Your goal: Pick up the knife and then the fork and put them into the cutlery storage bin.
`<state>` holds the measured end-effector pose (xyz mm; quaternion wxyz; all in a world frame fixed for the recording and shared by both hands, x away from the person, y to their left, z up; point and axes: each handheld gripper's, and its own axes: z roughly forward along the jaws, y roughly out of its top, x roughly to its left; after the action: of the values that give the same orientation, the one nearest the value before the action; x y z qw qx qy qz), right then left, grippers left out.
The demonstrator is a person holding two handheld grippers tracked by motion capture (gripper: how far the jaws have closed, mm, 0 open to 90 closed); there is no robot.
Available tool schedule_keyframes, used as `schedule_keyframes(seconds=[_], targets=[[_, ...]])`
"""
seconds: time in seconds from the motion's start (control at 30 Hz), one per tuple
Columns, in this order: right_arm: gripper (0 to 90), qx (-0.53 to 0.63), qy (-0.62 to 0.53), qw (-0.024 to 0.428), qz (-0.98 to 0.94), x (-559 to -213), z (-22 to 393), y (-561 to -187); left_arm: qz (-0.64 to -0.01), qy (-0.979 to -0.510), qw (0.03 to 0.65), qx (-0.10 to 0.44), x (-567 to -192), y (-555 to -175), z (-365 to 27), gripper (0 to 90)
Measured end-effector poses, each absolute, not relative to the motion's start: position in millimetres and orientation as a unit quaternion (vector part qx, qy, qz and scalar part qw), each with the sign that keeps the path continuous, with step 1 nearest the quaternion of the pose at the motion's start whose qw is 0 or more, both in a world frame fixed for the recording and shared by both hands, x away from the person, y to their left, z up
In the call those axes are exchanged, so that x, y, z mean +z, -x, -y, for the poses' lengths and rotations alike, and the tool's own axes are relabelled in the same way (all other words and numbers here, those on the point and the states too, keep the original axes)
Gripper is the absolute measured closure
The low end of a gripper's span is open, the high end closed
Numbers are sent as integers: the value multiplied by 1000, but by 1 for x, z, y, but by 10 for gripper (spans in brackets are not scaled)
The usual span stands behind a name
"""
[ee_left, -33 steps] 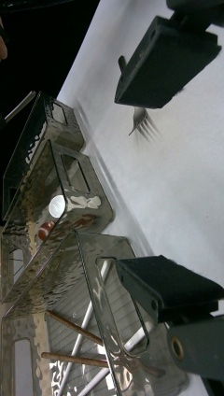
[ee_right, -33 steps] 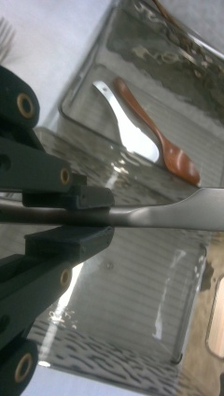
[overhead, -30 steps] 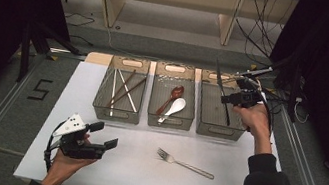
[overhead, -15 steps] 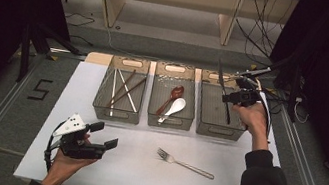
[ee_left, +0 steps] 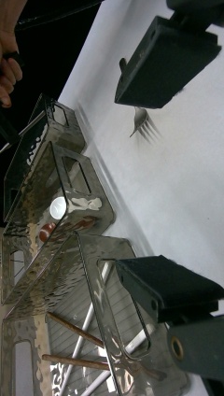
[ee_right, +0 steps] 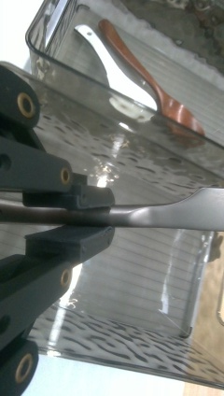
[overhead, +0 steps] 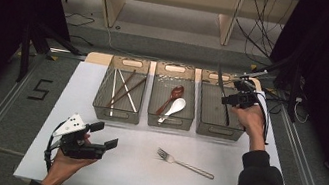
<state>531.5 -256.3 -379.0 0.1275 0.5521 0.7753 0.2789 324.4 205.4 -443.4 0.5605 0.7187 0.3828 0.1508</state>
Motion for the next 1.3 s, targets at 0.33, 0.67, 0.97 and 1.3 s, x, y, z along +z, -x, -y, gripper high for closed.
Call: schedule_keyframes(seconds=[0.33, 0.67, 0.97, 1.3], targets=[[795, 264, -562, 128, -773, -392, 256, -532, -383, -719, 560, 152, -443, -324, -205, 165], [574, 295, -539, 123, -779, -381, 247, -525, -383, -719, 560, 151, -443, -324, -205, 165], [404, 331, -478, 114, -806, -362, 230, -499, -383, -719, 560, 152, -444, -324, -205, 165], [334, 338, -410, 106, -840, -353, 208, -462, -383, -718, 561, 153, -443, -324, -206, 165]])
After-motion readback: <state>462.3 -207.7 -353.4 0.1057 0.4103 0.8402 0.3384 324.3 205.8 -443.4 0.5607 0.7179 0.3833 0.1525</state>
